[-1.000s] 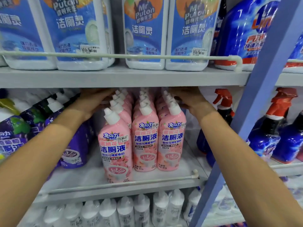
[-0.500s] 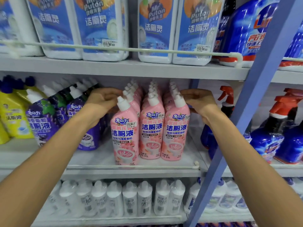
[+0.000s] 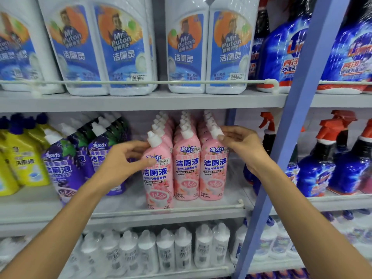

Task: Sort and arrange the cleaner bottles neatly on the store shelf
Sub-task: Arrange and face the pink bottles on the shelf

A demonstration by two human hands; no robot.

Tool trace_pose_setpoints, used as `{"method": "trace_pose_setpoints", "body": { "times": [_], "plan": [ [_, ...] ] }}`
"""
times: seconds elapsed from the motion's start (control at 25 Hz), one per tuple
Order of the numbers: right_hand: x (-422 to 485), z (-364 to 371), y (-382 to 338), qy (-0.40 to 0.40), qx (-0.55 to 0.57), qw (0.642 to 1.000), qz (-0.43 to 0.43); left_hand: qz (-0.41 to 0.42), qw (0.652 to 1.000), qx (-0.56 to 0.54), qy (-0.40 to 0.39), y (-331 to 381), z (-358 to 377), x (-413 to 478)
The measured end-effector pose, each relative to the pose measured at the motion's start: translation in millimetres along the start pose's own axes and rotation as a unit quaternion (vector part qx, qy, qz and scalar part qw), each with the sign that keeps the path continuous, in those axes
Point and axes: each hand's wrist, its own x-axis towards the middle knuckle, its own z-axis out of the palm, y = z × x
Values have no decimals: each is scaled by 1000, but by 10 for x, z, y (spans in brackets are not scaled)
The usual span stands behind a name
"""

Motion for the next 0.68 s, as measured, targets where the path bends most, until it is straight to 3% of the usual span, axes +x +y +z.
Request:
{"method": "trace_pose_setpoints", "body": {
  "times": [0.28,0.68],
  "plan": [
    [-97,64,-33,11,-27,1000,-12,42,994,101,9,-129,-46,6],
    [-221,166,-201,52,-138,989,-2,25,996,81,12,-208,-24,-11]
  ]
}}
